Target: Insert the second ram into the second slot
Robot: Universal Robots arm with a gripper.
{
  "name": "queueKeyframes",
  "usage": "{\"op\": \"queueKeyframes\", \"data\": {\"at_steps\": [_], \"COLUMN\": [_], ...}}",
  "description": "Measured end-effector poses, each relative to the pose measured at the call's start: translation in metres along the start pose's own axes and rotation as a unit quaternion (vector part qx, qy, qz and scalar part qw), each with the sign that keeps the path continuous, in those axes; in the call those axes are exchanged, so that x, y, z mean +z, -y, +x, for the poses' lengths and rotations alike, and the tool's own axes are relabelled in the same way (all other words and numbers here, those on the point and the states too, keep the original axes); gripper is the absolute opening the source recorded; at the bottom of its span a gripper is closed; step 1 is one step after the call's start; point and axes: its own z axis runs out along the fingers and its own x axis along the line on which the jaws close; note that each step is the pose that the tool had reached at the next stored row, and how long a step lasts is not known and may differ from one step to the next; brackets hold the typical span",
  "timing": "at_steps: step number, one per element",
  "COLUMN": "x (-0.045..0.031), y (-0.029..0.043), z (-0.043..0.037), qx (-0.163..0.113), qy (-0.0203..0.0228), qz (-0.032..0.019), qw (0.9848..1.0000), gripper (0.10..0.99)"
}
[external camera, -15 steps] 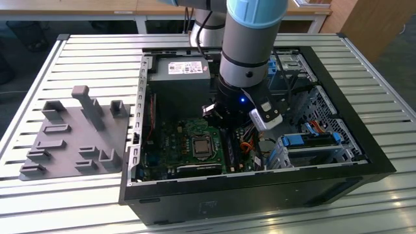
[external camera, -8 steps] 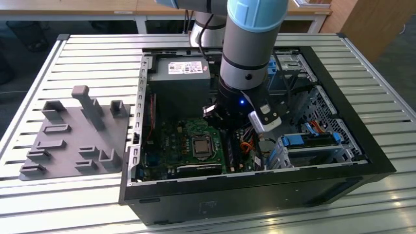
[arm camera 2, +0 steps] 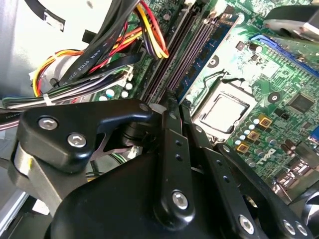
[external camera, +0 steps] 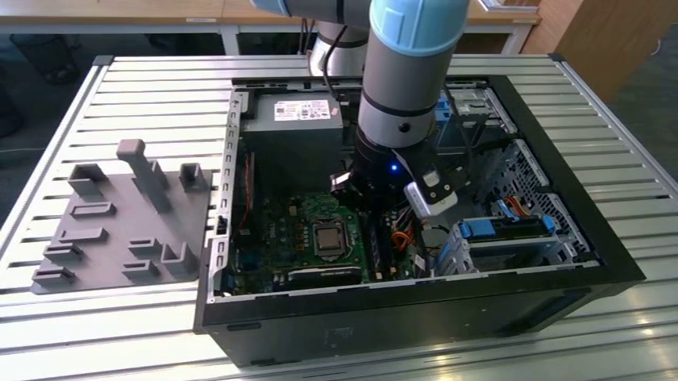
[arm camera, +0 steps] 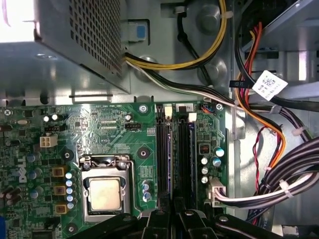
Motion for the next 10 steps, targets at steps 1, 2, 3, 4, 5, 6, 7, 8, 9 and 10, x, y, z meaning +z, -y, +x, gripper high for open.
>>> {"op": "queueKeyframes", "data": {"at_steps": [1, 2, 3, 4, 5, 6, 7, 8, 9, 10], "x": [0.0004, 0.0007, 0.0009, 0.0011, 0.0013, 0.0013, 0.0014, 0.0014, 0.0014, 0.0014], "y": [-0.0002, -0.0003, -0.0005, -0.0006, -0.0006, -0.0006, -0.0006, -0.0006, -0.0006, -0.0006], "z": [0.0000, 0.0000, 0.0000, 0.0000, 0.0001, 0.0000, 0.0000, 0.0000, 0.0000, -0.0001], "qx": [0.000, 0.000, 0.000, 0.000, 0.000, 0.000, 0.000, -0.001, 0.000, 0.000], "qy": [0.0000, 0.0000, 0.0000, 0.0000, 0.0000, 0.0000, 0.0000, 0.0000, 0.0000, 0.0000], "qz": [-0.0001, -0.0002, -0.0003, -0.0004, -0.0004, -0.0004, -0.0004, -0.0004, -0.0004, -0.0004], "qw": [1.0000, 1.0000, 1.0000, 1.0000, 1.0000, 1.0000, 1.0000, 1.0000, 1.0000, 1.0000], "gripper": [0.137, 0.137, 0.137, 0.137, 0.137, 0.137, 0.137, 0.137, 0.137, 0.137]}}
